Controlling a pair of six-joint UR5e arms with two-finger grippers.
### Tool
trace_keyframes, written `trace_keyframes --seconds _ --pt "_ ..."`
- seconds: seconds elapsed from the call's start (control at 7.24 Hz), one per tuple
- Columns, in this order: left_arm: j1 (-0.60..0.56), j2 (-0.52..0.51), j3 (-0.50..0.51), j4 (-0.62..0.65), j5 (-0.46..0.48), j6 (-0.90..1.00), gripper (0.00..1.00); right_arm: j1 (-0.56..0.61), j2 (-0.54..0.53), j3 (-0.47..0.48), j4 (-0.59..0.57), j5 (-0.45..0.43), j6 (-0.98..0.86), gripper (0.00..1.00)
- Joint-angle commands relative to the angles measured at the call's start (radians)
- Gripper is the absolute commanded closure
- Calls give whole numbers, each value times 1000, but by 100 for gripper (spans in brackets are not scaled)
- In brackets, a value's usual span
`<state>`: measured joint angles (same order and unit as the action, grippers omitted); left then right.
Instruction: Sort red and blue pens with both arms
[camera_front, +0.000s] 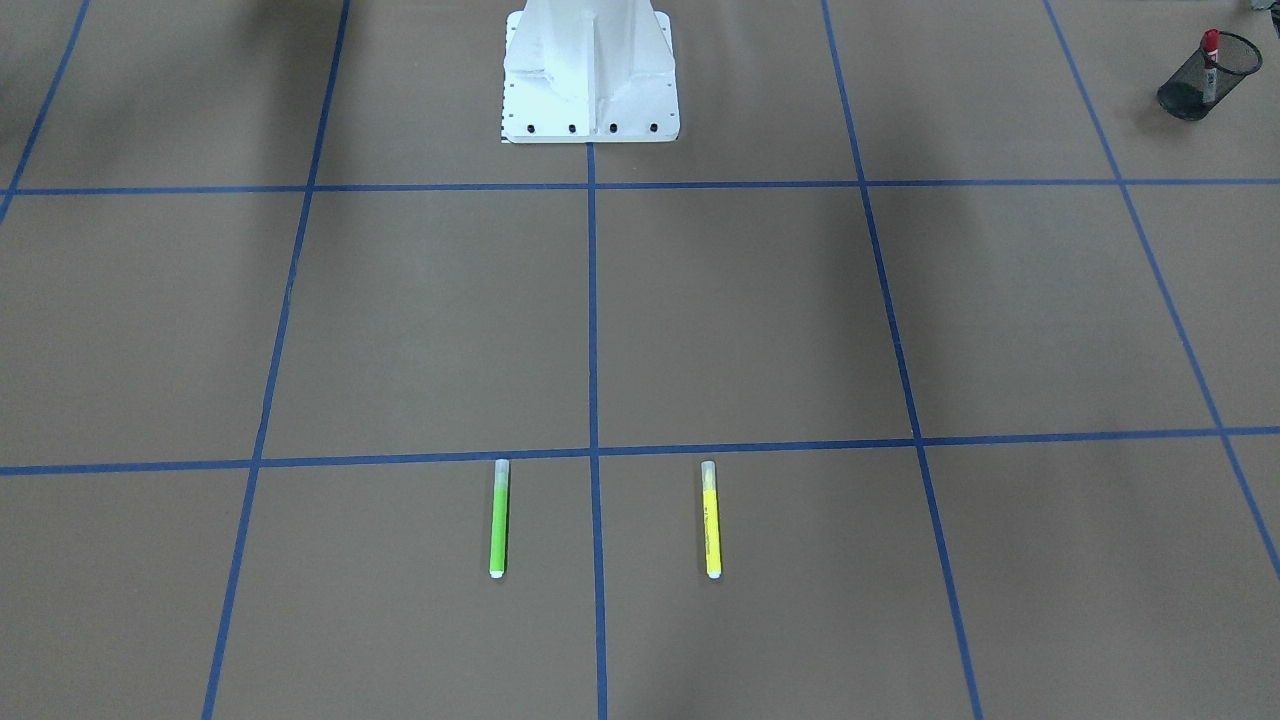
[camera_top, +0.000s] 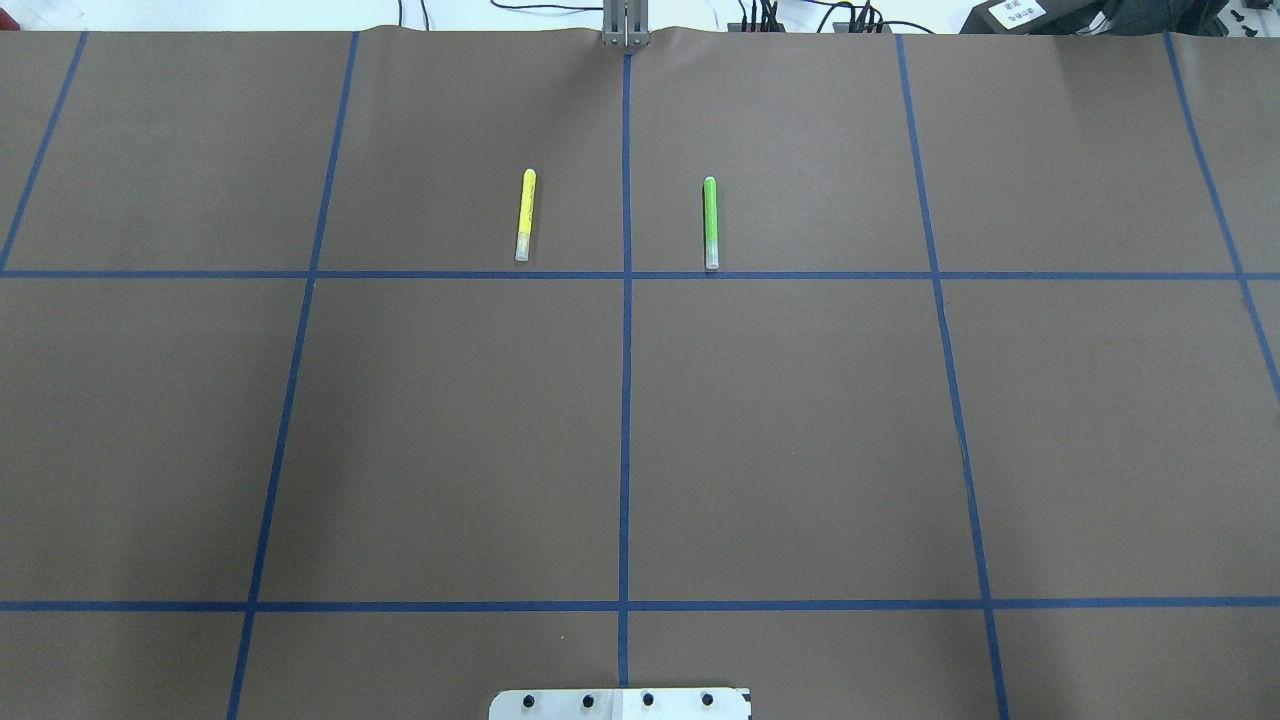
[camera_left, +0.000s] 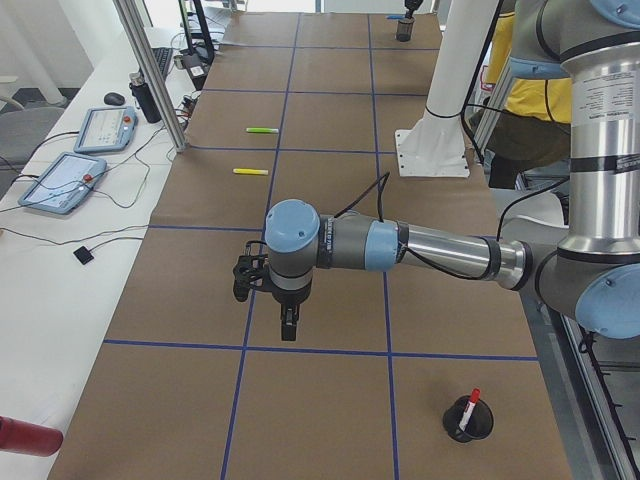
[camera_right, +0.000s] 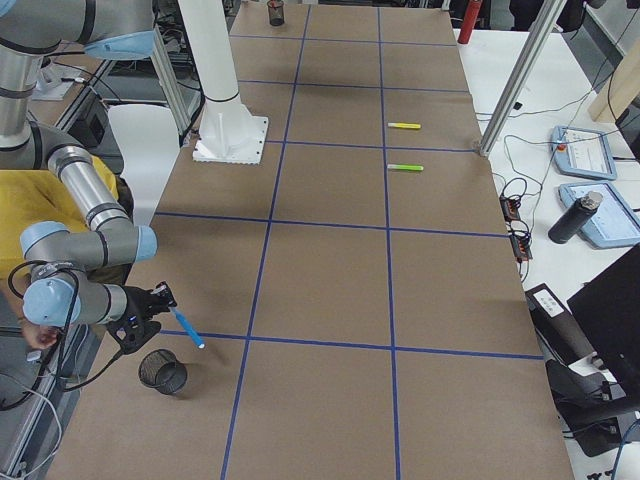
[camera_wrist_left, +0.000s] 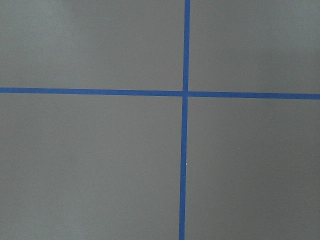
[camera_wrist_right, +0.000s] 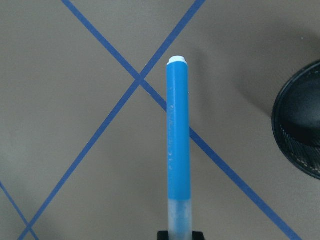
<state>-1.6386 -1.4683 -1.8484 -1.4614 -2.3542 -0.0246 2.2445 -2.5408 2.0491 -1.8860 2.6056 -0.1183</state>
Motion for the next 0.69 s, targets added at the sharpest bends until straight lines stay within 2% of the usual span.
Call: trace_keyframes --seconds 0.0,0.14,0.28,0.41,0.55 --pt "0 3 0 0 -7 0 0 102 135 66 -341 -63 5 100" --pt "0 3 0 0 -7 0 0 251 301 72 -584 -220 -4 100" --pt "0 3 -2 0 -7 0 0 443 435 60 -746 -412 -7 100" --pt "0 3 0 -26 -7 0 0 483 450 48 -790 -458 -12 100" --pt "0 3 0 -39 -7 0 0 527 450 -30 -789 -460 -14 100"
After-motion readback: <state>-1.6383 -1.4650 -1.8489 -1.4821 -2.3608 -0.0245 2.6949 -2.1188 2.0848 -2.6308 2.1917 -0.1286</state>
